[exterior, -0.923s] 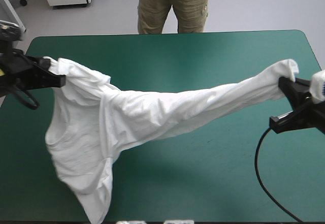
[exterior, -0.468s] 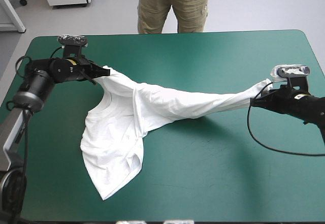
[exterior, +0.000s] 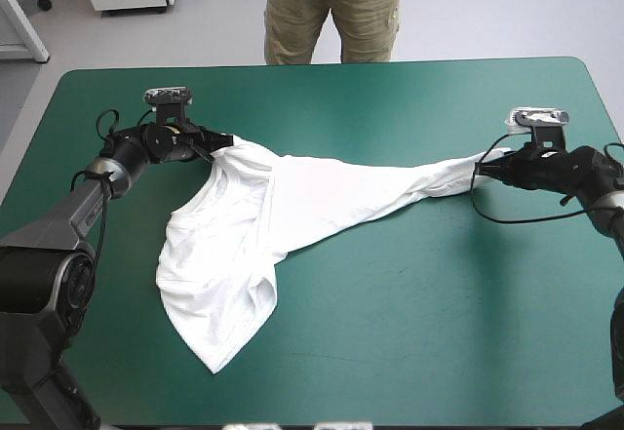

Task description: Fold the cloth

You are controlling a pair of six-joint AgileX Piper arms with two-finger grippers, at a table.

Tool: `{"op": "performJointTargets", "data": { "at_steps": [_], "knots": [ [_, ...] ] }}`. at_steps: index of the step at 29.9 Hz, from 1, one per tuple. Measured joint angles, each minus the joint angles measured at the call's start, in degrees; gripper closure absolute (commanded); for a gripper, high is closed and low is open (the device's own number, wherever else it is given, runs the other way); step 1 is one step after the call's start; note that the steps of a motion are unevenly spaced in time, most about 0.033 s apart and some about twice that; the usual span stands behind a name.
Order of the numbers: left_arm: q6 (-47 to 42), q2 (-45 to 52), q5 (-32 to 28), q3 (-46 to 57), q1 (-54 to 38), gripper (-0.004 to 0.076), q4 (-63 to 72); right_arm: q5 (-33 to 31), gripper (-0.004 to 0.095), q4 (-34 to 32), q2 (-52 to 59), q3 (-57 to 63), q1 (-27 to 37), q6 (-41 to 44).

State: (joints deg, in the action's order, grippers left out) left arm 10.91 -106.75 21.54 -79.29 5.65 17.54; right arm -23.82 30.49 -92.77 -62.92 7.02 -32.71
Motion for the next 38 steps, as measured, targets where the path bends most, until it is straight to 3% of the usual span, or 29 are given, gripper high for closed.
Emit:
{"op": "performJointTargets", "data": {
  "at_steps": [3,6,12,19,28,38],
  "knots": [
    [0.6,-0.6,1.1,0.0,0.0,0.0324,0.0,0.6,0.0417,0.0,-1.6,-1.6,0.0,0.0],
    [1.7,-0.6,3.0,-0.2,0.0,0.0253,0.0,1.2,0.0414,0.0,-2.0,-2.6,0.0,0.0],
    [4.5,1.4,10.8,-1.3,0.0,0.0258,0.0,0.0,0.0417,0.0,-0.8,-3.8,0.0,0.0],
    [6.3,14.5,18.4,-1.4,0.0,0.0268,-0.3,-4.3,0.0418,-0.1,8.5,-3.9,0.0,0.4],
    [5.3,31.2,40.5,0.1,0.0,0.0268,-0.8,-14.0,0.0422,-0.4,22.8,-3.9,0.0,3.8],
    [-3.4,48.2,42.7,23.8,-0.1,0.0268,-12.0,-23.3,0.0422,-1.3,28.7,-3.9,0.0,6.3]
  ]
}}
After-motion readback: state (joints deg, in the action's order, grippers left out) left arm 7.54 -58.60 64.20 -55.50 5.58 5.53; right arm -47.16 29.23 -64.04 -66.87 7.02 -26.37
